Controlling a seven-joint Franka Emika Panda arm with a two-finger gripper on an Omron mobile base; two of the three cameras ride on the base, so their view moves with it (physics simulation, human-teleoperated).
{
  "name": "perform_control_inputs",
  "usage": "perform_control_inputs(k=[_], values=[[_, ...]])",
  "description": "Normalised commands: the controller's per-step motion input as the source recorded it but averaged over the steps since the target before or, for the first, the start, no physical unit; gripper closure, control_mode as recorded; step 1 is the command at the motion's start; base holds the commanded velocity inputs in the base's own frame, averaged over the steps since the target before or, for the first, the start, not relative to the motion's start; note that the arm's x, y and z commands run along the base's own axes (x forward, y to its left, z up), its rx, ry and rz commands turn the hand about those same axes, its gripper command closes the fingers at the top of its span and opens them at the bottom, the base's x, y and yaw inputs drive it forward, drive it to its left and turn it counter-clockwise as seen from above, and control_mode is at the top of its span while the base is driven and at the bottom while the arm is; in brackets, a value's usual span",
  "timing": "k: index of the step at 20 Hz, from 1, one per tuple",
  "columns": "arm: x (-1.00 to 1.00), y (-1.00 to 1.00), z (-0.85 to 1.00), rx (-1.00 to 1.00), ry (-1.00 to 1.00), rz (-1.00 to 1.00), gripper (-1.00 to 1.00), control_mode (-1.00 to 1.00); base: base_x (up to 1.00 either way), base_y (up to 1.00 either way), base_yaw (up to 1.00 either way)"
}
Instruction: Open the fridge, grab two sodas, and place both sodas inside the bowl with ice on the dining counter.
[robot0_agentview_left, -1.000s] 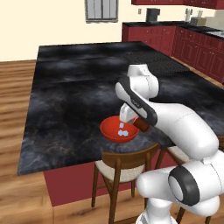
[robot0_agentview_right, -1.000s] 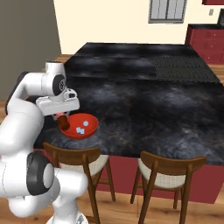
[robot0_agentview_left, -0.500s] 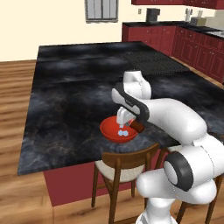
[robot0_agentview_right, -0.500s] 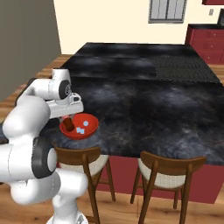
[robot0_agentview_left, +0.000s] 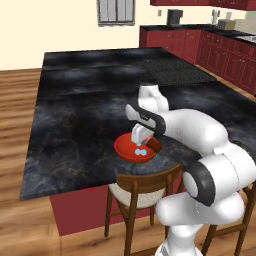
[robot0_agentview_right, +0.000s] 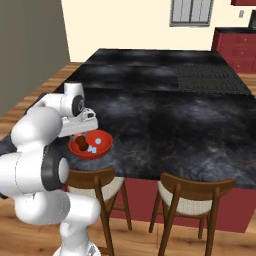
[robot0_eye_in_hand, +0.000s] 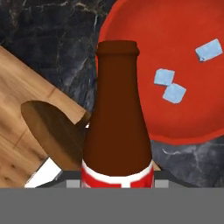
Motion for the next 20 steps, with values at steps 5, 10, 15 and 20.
perform_control_inputs(k=[5,10,15,20], values=[[0.29,0.0,-0.16,0.0,0.0,0.0,1.0,-1.0,0.0,0.0,0.0],[0.3,0.0,-0.2,-0.01,0.0,0.0,1.0,-1.0,0.0,0.0,0.0],[0.28,0.0,-0.26,-0.03,0.0,0.0,1.0,-1.0,0.0,0.0,0.0],[0.24,0.03,-0.26,-0.03,0.0,0.0,1.0,-1.0,0.0,0.0,0.0]])
